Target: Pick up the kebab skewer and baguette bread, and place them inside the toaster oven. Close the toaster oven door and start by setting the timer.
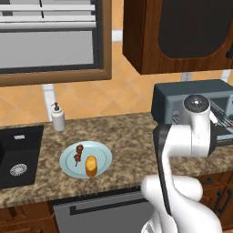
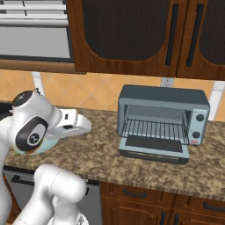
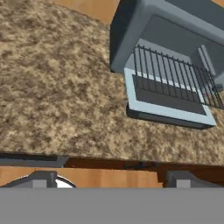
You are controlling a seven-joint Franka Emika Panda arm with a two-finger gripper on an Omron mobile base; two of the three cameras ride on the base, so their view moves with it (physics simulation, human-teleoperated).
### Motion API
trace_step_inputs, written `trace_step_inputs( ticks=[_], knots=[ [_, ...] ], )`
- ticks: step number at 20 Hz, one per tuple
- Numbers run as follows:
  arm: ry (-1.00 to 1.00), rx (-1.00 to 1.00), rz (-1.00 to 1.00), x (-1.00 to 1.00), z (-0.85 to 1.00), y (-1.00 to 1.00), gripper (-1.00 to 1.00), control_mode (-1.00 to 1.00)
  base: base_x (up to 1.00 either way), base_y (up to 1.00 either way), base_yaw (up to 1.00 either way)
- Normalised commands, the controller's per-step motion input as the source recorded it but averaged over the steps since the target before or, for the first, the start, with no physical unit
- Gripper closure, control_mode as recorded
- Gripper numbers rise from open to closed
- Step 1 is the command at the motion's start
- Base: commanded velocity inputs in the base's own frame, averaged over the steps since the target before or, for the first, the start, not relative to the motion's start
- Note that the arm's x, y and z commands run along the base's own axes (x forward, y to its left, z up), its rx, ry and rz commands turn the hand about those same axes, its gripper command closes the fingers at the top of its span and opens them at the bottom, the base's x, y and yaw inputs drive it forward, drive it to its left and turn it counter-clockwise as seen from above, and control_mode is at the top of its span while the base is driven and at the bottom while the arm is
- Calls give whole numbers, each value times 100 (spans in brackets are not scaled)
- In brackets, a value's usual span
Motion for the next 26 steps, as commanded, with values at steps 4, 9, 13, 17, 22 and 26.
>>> trace_step_inputs(
  ticks=[4,9,13,17,22,26],
  knots=[
    [0,0,-7,0,-2,100,-100,-100,0,0,0],
    [1,12,-2,6,-22,100,-100,-100,0,0,0],
    [0,15,9,23,-47,100,-100,-100,0,0,0],
    [23,7,7,57,-13,100,-100,-100,0,0,0],
    [5,1,10,68,-25,100,-100,-100,0,0,0],
    [3,1,13,67,-40,100,-100,-100,0,0,0]
  ],
)
